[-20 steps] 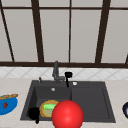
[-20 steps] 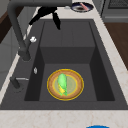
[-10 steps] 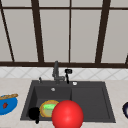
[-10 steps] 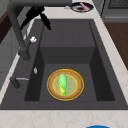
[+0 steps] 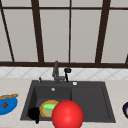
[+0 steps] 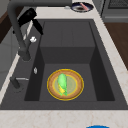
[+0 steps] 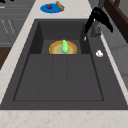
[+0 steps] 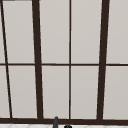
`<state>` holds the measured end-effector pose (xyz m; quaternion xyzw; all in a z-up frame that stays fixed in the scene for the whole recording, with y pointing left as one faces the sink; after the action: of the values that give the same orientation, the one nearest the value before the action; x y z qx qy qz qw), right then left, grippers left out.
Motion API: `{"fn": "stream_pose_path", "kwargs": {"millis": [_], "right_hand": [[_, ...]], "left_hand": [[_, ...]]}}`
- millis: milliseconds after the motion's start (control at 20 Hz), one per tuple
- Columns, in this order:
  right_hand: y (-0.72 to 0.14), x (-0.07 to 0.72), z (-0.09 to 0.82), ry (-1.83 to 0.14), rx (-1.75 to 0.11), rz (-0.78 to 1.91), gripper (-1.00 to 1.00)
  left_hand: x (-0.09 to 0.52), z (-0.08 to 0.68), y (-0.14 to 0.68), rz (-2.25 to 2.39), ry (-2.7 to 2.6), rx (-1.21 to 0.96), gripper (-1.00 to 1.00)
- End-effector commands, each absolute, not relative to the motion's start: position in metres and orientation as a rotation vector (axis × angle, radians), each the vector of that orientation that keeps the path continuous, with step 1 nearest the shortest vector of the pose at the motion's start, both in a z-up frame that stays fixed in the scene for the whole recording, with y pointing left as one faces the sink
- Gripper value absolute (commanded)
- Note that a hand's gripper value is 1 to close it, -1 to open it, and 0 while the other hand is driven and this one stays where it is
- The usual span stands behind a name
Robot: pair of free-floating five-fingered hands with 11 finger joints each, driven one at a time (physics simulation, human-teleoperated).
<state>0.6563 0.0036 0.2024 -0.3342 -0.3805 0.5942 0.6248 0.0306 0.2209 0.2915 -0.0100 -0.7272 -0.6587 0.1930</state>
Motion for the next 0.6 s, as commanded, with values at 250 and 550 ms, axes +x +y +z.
{"fn": "stream_pose_path", "kwargs": {"millis": [250, 550], "right_hand": [[0.023, 0.672, 0.168, -0.851, -0.892, 1.386, -1.00], [0.039, 0.661, 0.155, -0.810, -0.973, 1.369, -1.00]], "left_hand": [[0.031, 0.292, 0.221, -1.848, -2.040, -0.028, 0.00], [0.031, 0.292, 0.221, -1.848, -2.040, -0.028, 0.00]]}}
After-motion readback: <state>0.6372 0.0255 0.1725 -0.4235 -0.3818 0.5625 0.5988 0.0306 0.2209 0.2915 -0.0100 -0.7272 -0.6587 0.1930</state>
